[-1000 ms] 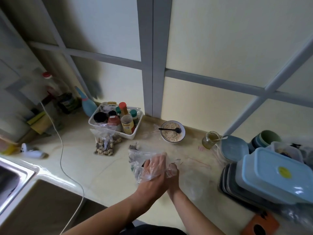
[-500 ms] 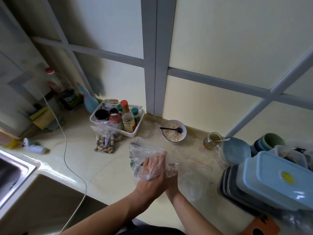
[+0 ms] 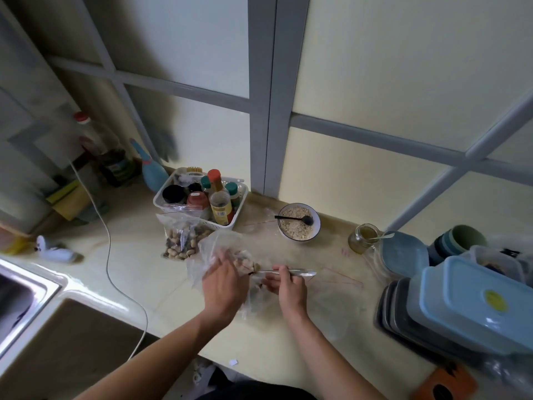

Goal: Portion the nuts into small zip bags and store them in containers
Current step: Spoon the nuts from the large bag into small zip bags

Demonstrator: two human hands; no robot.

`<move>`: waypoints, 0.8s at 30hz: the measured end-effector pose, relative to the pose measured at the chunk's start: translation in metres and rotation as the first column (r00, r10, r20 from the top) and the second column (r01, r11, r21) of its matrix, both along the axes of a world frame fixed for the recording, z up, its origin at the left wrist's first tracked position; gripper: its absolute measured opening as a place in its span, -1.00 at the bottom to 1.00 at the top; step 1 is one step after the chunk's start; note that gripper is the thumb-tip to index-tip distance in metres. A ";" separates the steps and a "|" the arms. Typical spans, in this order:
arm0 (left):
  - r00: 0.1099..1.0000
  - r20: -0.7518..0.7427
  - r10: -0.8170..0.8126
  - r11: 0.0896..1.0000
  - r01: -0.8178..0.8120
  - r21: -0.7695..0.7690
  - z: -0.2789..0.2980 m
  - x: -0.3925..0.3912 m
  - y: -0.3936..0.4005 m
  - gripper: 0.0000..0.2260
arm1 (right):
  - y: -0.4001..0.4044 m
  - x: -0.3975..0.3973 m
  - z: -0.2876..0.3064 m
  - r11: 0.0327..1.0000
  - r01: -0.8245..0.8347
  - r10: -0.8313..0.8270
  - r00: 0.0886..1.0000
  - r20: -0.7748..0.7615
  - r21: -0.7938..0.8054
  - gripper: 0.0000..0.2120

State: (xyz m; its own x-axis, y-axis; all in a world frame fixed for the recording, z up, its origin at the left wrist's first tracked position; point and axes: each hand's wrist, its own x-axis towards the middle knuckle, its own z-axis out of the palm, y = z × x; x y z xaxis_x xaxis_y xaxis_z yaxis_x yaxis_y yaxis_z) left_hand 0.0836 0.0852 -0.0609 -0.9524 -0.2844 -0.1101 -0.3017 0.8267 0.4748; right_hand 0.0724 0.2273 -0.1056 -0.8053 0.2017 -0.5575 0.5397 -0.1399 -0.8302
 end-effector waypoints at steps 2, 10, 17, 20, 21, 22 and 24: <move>0.999 0.028 0.030 0.998 -0.032 0.058 -0.007 -0.001 -0.013 -0.69 | -0.001 -0.004 0.004 1.000 0.006 -0.006 1.000 -0.011 0.031 -0.74; 0.999 -0.039 -0.032 0.995 0.035 0.089 -0.029 -0.015 -0.044 -0.92 | -0.002 -0.009 0.041 0.982 0.047 -0.028 0.994 -0.106 0.181 -0.70; 0.955 0.136 -0.266 0.951 0.236 0.202 -0.037 -0.024 -0.049 -0.40 | -0.009 -0.011 0.054 0.955 0.022 0.027 0.986 -0.163 0.295 -0.69; 0.933 0.188 -0.307 0.917 0.237 0.323 -0.037 -0.030 -0.048 -0.48 | -0.016 -0.010 0.059 0.905 -0.106 0.179 0.973 -0.145 0.411 -0.69; 0.942 0.165 -0.291 0.901 0.212 0.377 -0.039 -0.033 -0.048 -0.52 | -0.018 -0.010 0.060 0.884 -0.153 0.237 0.961 -0.143 0.443 -0.71; 0.950 0.152 -0.274 0.891 0.191 0.412 -0.040 -0.035 -0.049 -0.56 | -0.020 -0.010 0.059 0.866 -0.195 0.293 0.944 -0.151 0.461 -0.73; 0.956 0.124 -0.266 0.874 0.185 0.449 -0.042 -0.038 -0.050 -0.60 | -0.023 -0.009 0.057 0.834 -0.270 0.395 0.902 -0.177 0.482 -0.77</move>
